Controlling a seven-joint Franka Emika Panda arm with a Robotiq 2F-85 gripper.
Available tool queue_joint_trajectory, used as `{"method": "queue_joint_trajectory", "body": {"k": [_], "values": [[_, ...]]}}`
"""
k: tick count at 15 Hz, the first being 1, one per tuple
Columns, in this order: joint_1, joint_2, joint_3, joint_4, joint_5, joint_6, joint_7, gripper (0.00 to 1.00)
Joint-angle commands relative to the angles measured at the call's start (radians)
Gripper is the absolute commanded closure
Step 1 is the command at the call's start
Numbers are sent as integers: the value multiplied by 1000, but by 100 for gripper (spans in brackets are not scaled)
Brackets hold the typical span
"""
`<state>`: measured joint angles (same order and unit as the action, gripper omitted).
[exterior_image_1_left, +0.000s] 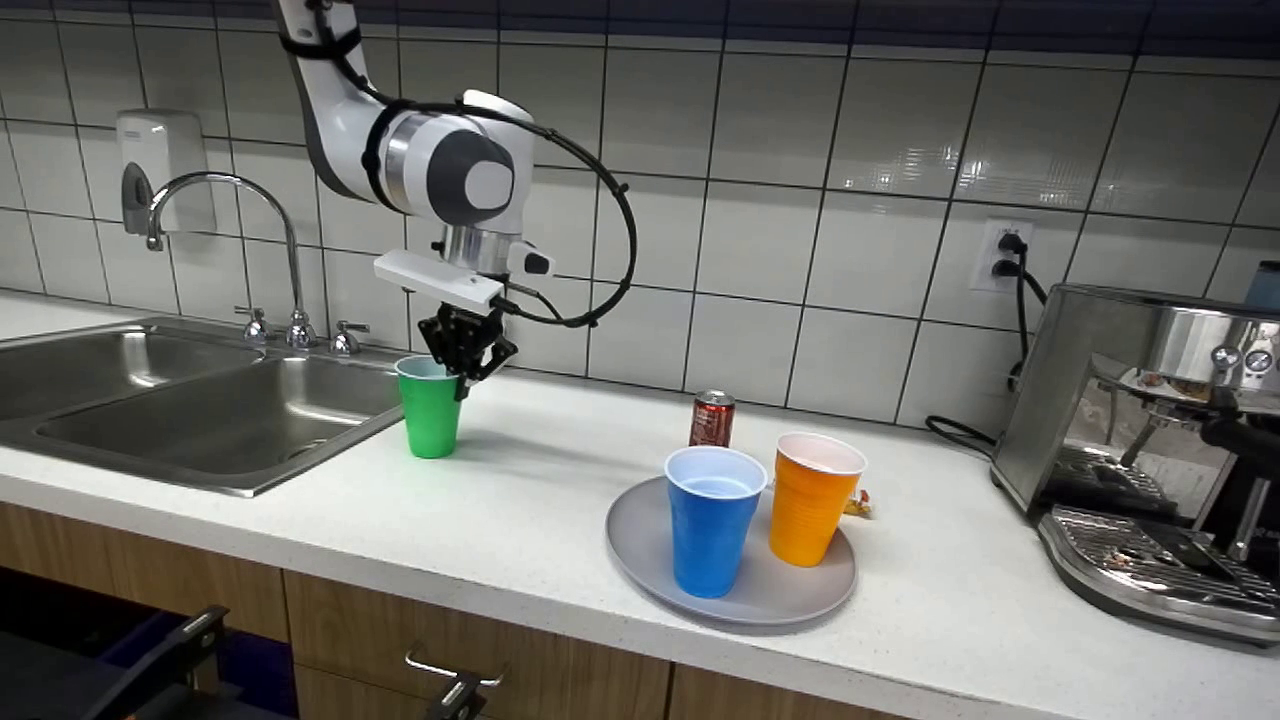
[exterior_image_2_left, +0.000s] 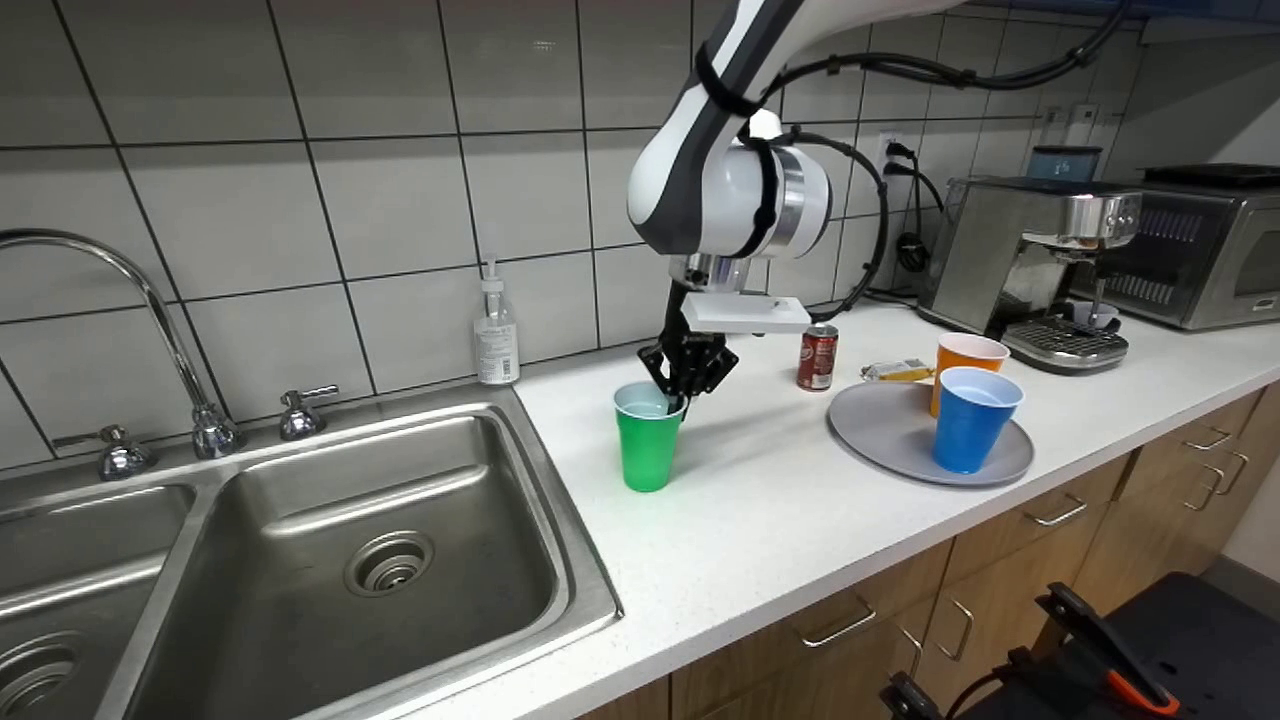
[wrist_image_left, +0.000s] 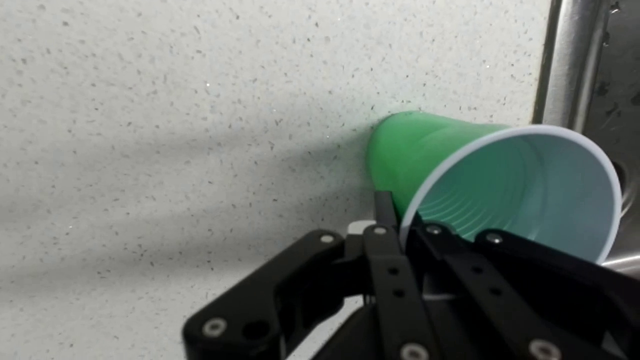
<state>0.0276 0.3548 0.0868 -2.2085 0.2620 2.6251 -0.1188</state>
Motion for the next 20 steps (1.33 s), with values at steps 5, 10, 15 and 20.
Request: {"method": "queue_joint_trajectory", "body": {"k": [5,10,15,20], "values": [[-76,-138,67,-36,120,-66,-106,99],[-107,-229,20,-45,153,-173,-189,99],[-137,-293,-52,-46,134,-329,-341,99],[-163,-286,-134,-14,86,-432,-496,99]]}}
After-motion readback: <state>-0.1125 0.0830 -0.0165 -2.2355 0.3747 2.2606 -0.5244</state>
